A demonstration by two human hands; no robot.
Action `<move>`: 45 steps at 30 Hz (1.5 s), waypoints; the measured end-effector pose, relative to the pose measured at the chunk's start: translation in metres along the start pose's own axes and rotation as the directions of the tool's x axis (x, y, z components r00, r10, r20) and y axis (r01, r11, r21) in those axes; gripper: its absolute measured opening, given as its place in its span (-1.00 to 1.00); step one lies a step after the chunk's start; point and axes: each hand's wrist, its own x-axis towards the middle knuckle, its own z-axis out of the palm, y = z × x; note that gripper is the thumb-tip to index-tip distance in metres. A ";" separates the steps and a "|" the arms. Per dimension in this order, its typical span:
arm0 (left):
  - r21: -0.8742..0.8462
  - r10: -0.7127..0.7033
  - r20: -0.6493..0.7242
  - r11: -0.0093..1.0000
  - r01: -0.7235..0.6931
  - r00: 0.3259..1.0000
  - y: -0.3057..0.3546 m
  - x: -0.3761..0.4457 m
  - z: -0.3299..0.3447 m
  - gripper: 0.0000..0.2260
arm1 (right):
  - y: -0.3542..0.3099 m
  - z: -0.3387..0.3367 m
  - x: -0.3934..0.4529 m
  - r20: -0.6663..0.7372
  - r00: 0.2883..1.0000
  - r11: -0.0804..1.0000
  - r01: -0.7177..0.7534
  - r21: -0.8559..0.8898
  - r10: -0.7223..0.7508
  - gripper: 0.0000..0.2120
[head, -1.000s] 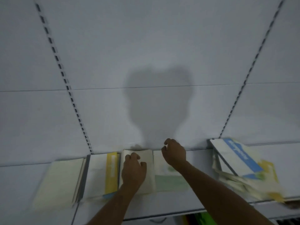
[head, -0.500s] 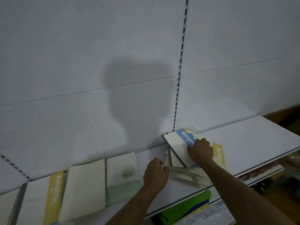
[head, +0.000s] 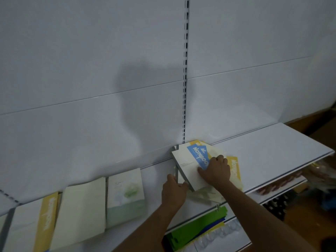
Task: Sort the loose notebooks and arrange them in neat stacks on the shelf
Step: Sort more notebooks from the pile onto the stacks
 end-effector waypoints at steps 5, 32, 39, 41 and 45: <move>-0.041 0.031 0.007 0.999 -0.030 1.000 -0.002 -0.005 0.002 -0.81 | -0.006 0.001 -0.024 0.006 1.000 1.000 -0.005 0.004 0.005 -0.30; -0.233 -0.189 -0.610 0.971 0.054 0.770 -0.237 -0.085 -0.290 -0.76 | -0.355 0.036 -0.188 0.139 0.858 0.764 0.352 0.540 -0.494 -0.71; -0.239 -0.307 -0.629 0.951 0.198 0.714 -0.303 -0.116 -0.345 -0.75 | -0.432 0.070 -0.256 0.280 0.740 0.742 0.413 0.529 -0.611 -0.68; -0.220 -0.303 -0.611 0.953 0.211 0.732 -0.313 -0.116 -0.349 -0.76 | -0.440 0.077 -0.265 0.319 0.733 0.771 0.428 0.471 -0.601 -0.65; -0.141 -0.295 -0.548 0.955 0.261 0.783 -0.326 -0.111 -0.352 -0.77 | -0.449 0.081 -0.272 0.371 0.734 0.818 0.460 0.344 -0.569 -0.65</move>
